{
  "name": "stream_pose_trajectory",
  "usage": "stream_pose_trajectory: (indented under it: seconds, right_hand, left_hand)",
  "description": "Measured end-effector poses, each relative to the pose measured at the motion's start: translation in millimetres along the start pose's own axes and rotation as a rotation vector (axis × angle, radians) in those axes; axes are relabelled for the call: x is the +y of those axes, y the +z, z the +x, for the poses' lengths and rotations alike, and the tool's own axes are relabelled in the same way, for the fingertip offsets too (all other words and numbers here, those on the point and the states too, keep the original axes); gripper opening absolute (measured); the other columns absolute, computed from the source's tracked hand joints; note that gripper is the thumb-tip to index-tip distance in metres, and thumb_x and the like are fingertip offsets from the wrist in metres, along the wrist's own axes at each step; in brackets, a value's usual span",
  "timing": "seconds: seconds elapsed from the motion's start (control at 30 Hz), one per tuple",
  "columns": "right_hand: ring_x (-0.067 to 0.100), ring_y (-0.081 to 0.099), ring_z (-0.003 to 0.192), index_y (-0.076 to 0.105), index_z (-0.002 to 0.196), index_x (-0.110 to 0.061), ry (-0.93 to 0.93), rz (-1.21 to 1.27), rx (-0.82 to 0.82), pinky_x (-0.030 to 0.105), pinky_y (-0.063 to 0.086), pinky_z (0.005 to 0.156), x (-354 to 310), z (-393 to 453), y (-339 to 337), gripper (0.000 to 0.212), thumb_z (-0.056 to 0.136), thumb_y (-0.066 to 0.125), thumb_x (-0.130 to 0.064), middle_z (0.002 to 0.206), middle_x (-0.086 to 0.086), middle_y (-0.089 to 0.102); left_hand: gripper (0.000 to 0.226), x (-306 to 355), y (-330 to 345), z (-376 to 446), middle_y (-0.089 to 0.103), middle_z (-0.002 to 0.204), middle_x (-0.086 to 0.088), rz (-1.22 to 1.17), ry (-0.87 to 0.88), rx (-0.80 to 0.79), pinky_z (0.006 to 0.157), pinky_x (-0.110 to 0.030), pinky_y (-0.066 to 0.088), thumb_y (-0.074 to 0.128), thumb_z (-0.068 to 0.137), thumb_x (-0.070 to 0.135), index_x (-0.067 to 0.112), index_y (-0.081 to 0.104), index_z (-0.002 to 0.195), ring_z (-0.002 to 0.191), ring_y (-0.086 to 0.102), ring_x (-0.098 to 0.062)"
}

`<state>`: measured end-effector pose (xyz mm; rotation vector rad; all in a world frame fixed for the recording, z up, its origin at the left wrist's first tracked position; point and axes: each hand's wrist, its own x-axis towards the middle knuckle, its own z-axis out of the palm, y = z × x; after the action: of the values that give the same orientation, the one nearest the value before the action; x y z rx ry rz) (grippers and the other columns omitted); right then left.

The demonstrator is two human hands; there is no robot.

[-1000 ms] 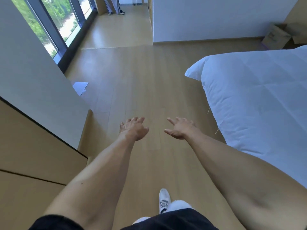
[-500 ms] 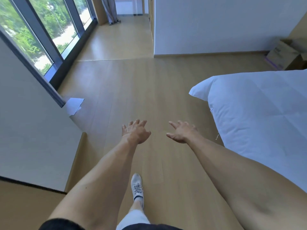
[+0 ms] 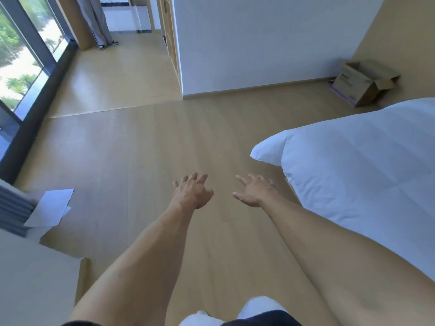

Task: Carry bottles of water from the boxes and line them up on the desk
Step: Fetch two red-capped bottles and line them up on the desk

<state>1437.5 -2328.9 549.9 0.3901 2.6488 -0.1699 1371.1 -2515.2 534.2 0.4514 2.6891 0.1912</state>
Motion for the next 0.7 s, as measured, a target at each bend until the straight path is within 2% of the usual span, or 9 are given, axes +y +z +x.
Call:
stream_pose_trajectory:
  seconds: [0.2,0.43,0.7]
  right_hand:
    - [0.024,0.011,0.152,0.01,0.157,-0.04,0.018,0.02,-0.025,0.05,0.011,0.121,-2.2,78.1,-31.5,0.07,0.096,0.038,-0.063,0.166,0.003,0.01]
    - [0.026,0.014,0.151,0.013,0.156,-0.04,-0.02,0.035,-0.018,0.049,0.016,0.12,-4.6,210.3,-71.4,0.072,0.094,0.039,-0.065,0.165,0.002,0.015]
    - [0.027,0.019,0.149,0.016,0.155,-0.041,-0.068,0.085,-0.001,0.05,0.018,0.117,5.4,349.3,-159.1,0.073,0.092,0.041,-0.067,0.164,0.001,0.019]
  left_hand:
    - [0.063,-4.5,-24.6,87.9,0.026,0.163,0.001,0.037,0.024,-0.031,0.12,-0.054,0.019,0.039,0.099,0.051,0.033,0.023,0.157,0.148,0.024,-0.027]
    - [0.064,-2.4,-67.3,207.5,0.025,0.163,0.001,0.069,-0.008,-0.019,0.12,-0.053,0.019,0.04,0.099,0.052,0.034,0.023,0.157,0.149,0.024,-0.027]
    - [0.064,13.1,-137.5,338.7,0.024,0.164,0.0,0.044,-0.068,-0.005,0.122,-0.053,0.015,0.04,0.099,0.05,0.033,0.021,0.157,0.149,0.022,-0.027]
